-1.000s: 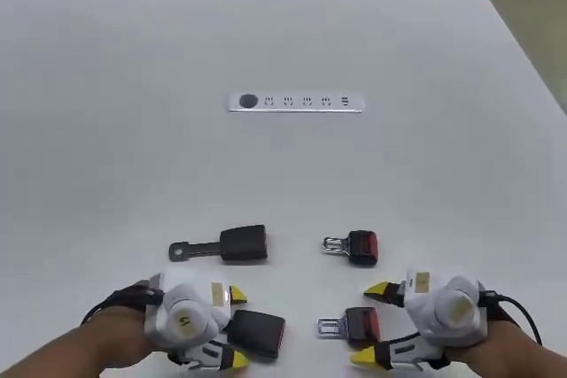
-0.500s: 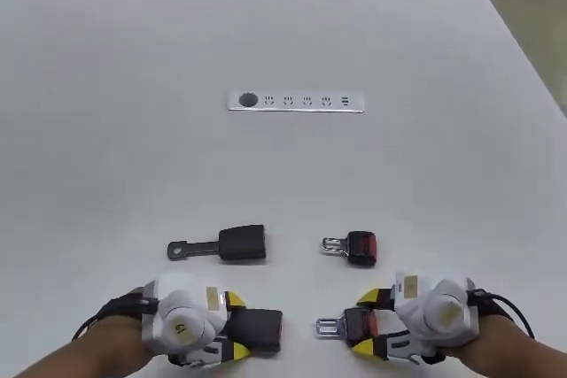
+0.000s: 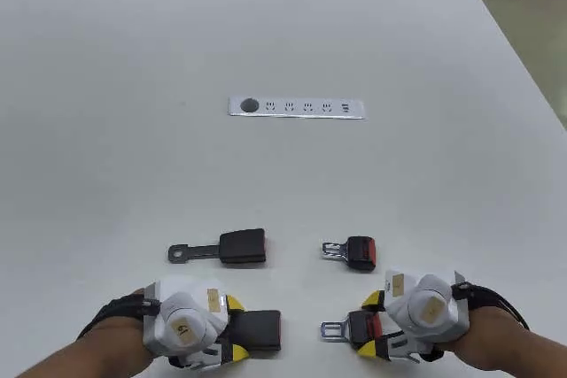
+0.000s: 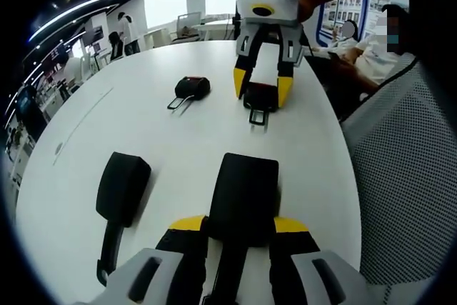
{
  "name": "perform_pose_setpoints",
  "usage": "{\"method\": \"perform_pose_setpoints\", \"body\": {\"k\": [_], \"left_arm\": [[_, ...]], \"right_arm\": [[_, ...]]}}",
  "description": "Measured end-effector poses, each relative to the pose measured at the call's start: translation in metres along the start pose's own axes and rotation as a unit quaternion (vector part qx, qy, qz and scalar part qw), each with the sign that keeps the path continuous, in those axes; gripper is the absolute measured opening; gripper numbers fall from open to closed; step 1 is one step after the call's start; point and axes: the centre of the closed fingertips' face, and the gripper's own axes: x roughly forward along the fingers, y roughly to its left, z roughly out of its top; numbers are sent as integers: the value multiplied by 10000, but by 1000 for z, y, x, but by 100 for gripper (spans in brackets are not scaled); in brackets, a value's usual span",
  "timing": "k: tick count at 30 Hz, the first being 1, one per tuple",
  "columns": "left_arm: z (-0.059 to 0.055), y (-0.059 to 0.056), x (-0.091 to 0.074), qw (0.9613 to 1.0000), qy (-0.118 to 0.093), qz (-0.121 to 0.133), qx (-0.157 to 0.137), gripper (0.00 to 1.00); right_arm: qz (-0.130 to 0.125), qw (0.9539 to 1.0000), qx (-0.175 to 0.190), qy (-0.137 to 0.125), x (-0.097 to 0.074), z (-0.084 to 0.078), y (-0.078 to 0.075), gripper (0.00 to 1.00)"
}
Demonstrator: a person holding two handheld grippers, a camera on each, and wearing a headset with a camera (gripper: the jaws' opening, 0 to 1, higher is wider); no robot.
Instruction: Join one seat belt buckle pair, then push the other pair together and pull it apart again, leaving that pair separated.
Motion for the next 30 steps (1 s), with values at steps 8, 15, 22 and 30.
{"method": "perform_pose_setpoints", "body": {"k": [8, 15, 22, 30], "left_arm": [[-1, 2, 1, 9999, 99, 27, -44, 35], [-1, 2, 0, 9999, 117, 28, -66, 35], [-1, 3, 1, 9999, 143, 27, -61, 35], [-1, 2, 1, 9999, 155, 14, -27, 34]], "right_arm": [[-16, 9999, 2, 149, 0, 1, 1, 35], [-48, 9997, 56, 246, 0, 4, 2, 35], [-22, 9997, 31, 246, 3, 8, 4, 35], [-19, 9999, 73, 72, 10, 19, 4, 35]]}}
